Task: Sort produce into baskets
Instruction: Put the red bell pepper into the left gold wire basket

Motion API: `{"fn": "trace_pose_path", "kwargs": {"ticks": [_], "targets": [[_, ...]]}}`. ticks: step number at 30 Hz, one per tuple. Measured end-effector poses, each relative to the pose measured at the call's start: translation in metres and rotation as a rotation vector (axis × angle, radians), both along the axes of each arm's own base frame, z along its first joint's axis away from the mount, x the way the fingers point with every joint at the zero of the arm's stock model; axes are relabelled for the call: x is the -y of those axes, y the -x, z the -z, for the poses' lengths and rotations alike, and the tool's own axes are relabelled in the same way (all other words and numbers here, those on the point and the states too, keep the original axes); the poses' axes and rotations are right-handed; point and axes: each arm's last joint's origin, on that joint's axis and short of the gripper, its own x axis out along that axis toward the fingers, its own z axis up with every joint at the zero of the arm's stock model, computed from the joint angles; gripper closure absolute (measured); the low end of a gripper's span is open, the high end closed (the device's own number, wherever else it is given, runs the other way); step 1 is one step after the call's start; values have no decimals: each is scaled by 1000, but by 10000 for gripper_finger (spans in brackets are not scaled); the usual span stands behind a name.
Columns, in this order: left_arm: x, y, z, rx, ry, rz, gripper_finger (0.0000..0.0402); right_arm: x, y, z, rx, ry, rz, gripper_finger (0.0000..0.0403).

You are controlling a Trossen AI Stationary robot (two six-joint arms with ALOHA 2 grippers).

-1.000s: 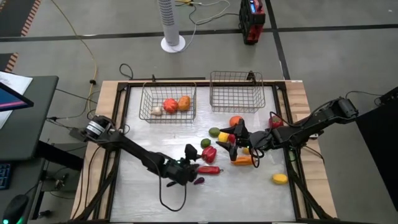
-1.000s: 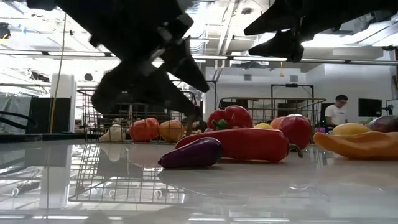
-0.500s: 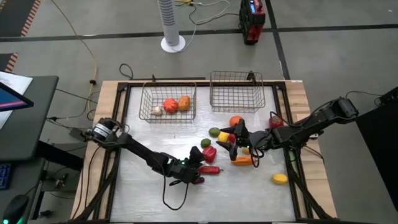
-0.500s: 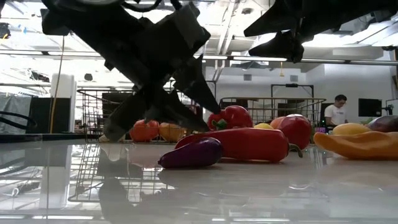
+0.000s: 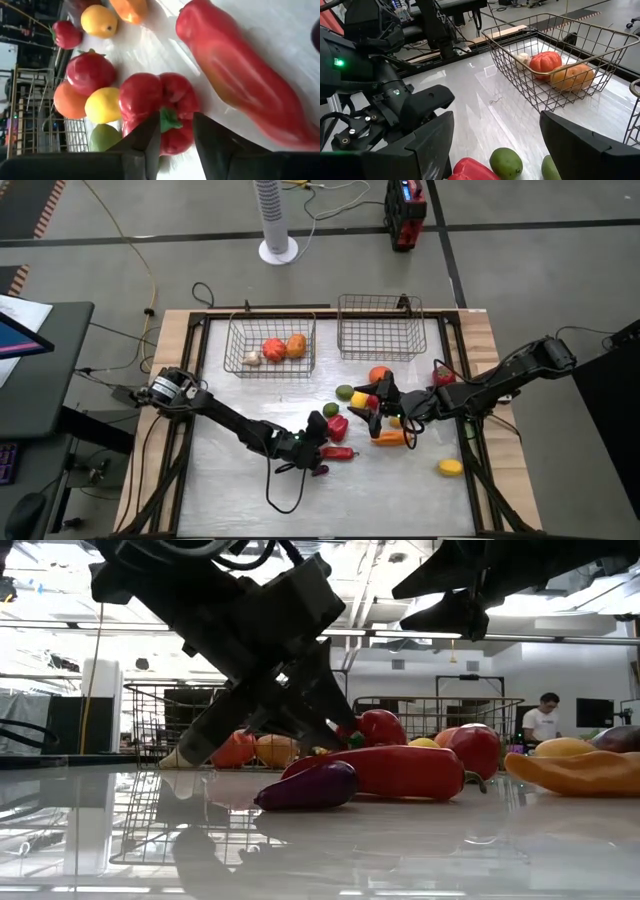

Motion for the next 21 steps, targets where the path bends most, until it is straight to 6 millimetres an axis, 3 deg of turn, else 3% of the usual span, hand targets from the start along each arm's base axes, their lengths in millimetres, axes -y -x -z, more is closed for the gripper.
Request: {"fn": "trace_pose_path", "kwargs": {"ticks": [9, 15, 18, 21], "targets": [[-7, -3, 0, 14, 98, -34, 393, 0, 0, 0, 0, 0, 0, 80], [-9, -3, -2, 20, 84, -53, 399, 0, 0, 0, 0, 0, 0, 80], [-7, 1, -16, 41, 41, -54, 400, 0, 0, 0, 0, 0, 1, 80], [-8, 7, -44, 67, 31, -64, 401, 0, 0, 0, 3, 9, 30, 80]]}}
